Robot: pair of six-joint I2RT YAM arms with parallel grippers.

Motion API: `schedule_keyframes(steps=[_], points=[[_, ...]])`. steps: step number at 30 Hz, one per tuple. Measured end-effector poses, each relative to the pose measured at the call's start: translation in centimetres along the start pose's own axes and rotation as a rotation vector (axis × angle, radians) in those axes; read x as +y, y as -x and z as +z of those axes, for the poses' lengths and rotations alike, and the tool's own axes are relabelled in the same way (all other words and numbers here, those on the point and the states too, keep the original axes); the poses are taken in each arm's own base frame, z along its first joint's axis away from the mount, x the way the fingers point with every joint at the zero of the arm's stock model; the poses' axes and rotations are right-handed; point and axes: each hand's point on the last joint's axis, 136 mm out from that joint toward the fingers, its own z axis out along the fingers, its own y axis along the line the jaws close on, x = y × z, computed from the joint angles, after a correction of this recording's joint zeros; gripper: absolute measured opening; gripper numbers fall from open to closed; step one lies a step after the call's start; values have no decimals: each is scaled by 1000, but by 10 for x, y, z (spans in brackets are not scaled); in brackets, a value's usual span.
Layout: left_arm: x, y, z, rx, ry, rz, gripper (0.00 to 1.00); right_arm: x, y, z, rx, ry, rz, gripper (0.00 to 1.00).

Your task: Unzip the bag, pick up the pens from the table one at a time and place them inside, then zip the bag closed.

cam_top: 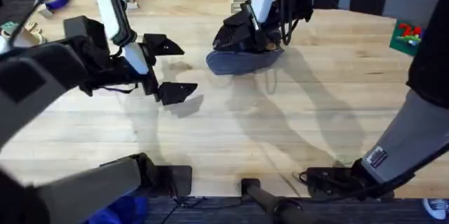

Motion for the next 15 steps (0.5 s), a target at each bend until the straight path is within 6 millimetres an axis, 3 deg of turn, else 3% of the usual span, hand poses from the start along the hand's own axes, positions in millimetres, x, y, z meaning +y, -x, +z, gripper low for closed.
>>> schedule_keyframes(steps=[7,15], points=[[7,-8,18,-100,-57,-51,995,0,0,0,-2,1,0,31],[3,-2,48,-145,-129,53,995,0,1,0,-5,3,0,32]])
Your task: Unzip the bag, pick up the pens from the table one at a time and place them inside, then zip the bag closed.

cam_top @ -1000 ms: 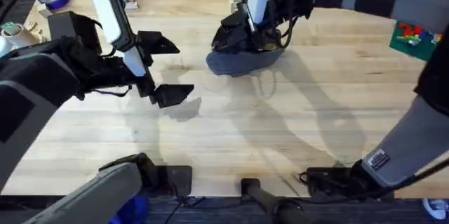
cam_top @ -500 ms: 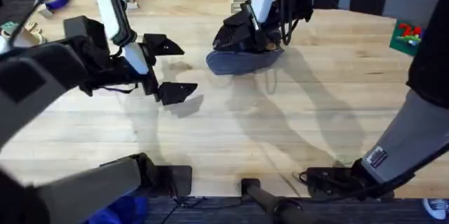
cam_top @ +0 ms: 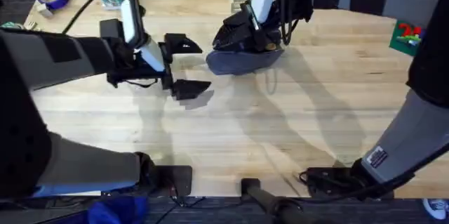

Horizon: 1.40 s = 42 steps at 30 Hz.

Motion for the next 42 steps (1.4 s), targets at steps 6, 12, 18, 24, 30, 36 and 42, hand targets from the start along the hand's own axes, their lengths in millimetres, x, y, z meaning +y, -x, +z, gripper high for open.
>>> schedule_keyframes(steps=[6,12,18,24,30,36,42], points=[[3,-2,14,-8,-23,61,995,0,0,0,-1,1,0,31],[16,-6,19,-18,5,58,995,0,0,0,-1,1,0,31],[16,-4,20,-29,1,35,995,0,0,0,-1,1,0,31],[11,4,24,-70,-27,39,995,0,0,0,-1,1,0,31],[10,6,24,-82,-33,39,995,0,0,0,-1,1,0,31],[10,7,24,-84,-34,39,995,0,0,0,-1,1,0,31],[12,7,24,-82,-30,42,233,0,0,0,-1,1,1,31]])
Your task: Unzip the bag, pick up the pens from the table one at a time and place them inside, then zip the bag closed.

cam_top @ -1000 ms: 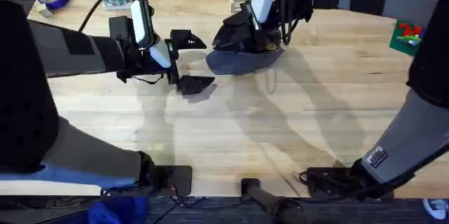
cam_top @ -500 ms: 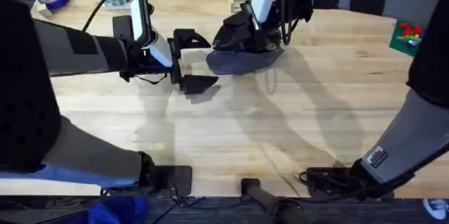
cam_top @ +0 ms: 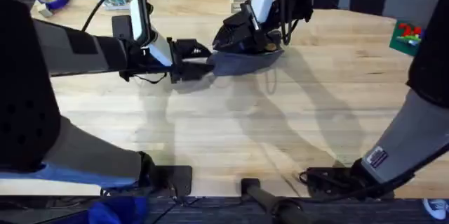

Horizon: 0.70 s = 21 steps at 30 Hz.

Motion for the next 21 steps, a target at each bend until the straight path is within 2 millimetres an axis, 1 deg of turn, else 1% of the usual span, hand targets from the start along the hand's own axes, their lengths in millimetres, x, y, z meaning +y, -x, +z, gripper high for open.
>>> schedule_keyframes(steps=[1,2,3,21], points=[[1,0,0,0,2,5,94,0,0,0,0,0,1,31],[0,0,0,-1,0,0,59,0,0,0,0,0,1,31],[0,0,0,-1,0,-2,48,0,0,0,0,1,1,31],[0,-1,0,3,1,-2,43,0,0,0,0,0,9,31]])
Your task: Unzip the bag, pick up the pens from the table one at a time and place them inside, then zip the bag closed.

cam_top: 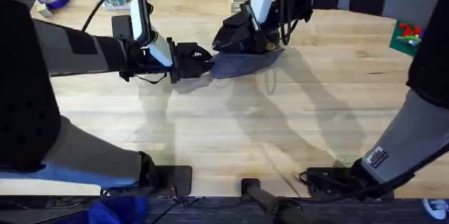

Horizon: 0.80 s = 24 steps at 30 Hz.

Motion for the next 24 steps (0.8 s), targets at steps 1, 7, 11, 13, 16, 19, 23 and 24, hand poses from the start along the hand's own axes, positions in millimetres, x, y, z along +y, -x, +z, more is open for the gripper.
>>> schedule_keyframes(steps=[1,7,11,13,16,19,23,24], points=[[0,0,0,0,0,0,43,0,0,-1,0,-1,1,31],[0,0,0,0,0,0,43,-6,-4,-11,-2,-26,14,31],[0,0,0,0,1,3,43,-11,-8,-20,-3,-47,30,31],[0,0,0,0,1,3,43,-13,-10,-24,-4,-56,36,31],[0,0,0,1,1,3,43,-16,-12,-29,-5,-69,43,31],[1,0,0,1,2,4,42,-18,-14,-34,-6,-80,52,30],[0,0,0,1,1,3,42,-20,-17,-41,-6,-93,66,31],[1,0,0,1,2,4,42,-21,-18,-43,-6,-97,70,31]])
